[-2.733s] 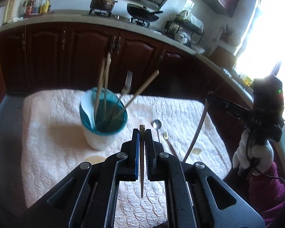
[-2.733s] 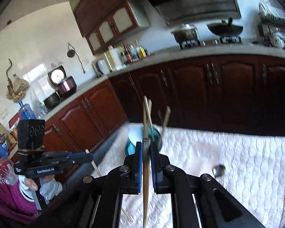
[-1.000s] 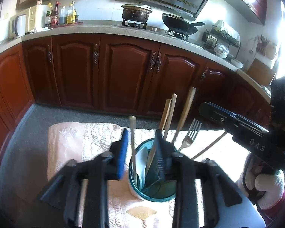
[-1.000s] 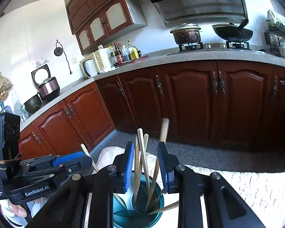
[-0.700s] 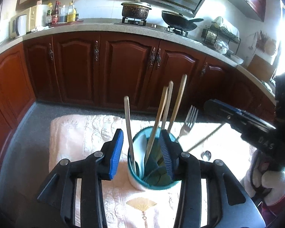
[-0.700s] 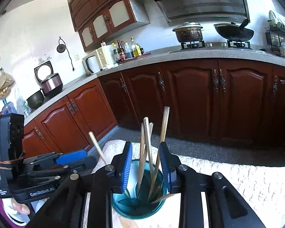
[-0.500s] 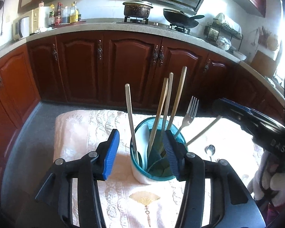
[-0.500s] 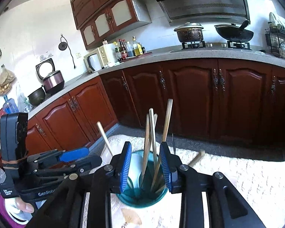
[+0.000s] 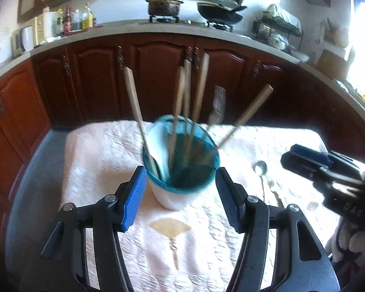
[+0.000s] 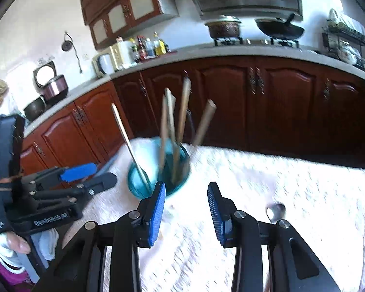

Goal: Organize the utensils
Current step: 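Withdraw both grippers from the holder toward the silver spoon and gold fork, then grasp the silver spoon with the left gripper while the right gripper grasps the gold fork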

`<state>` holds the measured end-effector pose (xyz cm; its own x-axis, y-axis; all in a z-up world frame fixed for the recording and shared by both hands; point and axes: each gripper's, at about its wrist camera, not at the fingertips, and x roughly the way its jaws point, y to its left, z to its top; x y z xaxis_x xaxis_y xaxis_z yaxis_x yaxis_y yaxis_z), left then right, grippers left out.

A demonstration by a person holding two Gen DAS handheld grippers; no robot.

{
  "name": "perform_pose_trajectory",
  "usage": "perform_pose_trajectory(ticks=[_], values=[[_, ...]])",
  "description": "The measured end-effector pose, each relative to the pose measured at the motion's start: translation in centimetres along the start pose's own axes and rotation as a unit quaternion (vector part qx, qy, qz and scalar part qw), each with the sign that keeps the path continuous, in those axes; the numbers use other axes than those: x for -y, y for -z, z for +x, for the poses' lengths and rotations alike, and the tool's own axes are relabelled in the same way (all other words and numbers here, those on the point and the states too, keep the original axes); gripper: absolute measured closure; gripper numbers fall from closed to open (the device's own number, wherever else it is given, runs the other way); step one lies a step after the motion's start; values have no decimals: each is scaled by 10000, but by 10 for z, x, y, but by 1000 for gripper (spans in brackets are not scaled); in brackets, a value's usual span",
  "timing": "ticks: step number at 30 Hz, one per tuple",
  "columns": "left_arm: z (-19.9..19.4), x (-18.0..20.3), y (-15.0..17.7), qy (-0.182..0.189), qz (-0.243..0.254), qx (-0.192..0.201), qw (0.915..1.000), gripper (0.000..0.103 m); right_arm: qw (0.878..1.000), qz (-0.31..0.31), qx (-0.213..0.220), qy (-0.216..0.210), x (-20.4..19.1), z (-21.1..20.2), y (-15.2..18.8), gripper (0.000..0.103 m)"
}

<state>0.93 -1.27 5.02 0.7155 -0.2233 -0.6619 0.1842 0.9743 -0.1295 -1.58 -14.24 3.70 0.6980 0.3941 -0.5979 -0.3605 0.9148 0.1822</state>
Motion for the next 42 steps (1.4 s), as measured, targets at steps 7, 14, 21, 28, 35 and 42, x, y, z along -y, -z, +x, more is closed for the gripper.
perform_pose_trajectory(ticks=[7, 14, 21, 28, 35, 42], values=[[17, 30, 21, 190, 177, -321, 9991, 45, 9982, 325, -385, 331, 37, -4, 39, 69], [37, 54, 34, 352, 284, -606, 9971, 45, 9921, 783, -748, 627, 82, 1, 75, 67], [57, 58, 45, 461, 226, -923, 9944, 45, 9849, 1234, -1039, 625, 118, 22, 95, 67], [72, 53, 54, 436, 144, -1133, 9925, 45, 9812, 1308, -1340, 474, 129, 68, 95, 69], [77, 46, 56, 401, 102, -1190, 9920, 45, 9737, 1561, -1522, 659, 142, 103, 102, 93], [82, 43, 61, 429, 56, -1294, 9907, 45, 9613, 2169, -1663, -347, 128, 82, 120, 98]])
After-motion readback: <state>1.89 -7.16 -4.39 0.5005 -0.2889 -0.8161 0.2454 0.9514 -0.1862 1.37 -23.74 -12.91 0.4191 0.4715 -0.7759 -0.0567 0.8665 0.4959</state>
